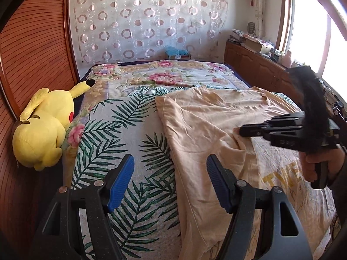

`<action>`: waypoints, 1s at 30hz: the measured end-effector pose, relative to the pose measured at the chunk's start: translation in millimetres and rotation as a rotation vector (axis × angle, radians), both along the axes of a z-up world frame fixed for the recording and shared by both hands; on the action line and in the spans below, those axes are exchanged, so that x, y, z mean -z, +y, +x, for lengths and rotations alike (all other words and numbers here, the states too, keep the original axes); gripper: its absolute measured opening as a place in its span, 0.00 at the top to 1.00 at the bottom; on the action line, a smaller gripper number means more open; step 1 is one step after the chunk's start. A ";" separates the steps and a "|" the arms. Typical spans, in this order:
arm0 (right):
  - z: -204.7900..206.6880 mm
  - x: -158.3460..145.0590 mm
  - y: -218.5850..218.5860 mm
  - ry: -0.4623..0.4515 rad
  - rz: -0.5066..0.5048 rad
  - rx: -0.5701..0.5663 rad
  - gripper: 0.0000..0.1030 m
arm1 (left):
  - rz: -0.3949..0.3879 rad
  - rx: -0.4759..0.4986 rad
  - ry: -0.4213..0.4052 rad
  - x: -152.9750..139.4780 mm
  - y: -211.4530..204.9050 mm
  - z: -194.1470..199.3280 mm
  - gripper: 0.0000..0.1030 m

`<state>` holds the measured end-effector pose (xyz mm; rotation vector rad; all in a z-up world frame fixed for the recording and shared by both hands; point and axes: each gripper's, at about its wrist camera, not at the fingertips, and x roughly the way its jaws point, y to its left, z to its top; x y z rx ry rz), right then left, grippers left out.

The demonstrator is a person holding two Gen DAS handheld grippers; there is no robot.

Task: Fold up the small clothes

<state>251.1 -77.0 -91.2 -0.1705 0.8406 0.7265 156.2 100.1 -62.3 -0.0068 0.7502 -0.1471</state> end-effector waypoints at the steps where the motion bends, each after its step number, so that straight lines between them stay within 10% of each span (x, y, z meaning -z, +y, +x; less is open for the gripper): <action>1: -4.5 -7.2 -6.4 -0.007 0.021 0.000 0.98 | -0.001 -0.002 0.000 0.3 0.4 -0.4 0.32; 21: -44.6 -13.9 -89.9 -0.067 -0.021 0.116 0.90 | 0.011 0.017 -0.015 4.3 -22.5 -5.7 0.32; 30: -96.2 -24.2 -184.0 -0.132 0.009 0.293 0.58 | -0.022 0.087 -0.061 -6.2 -57.0 -35.6 0.31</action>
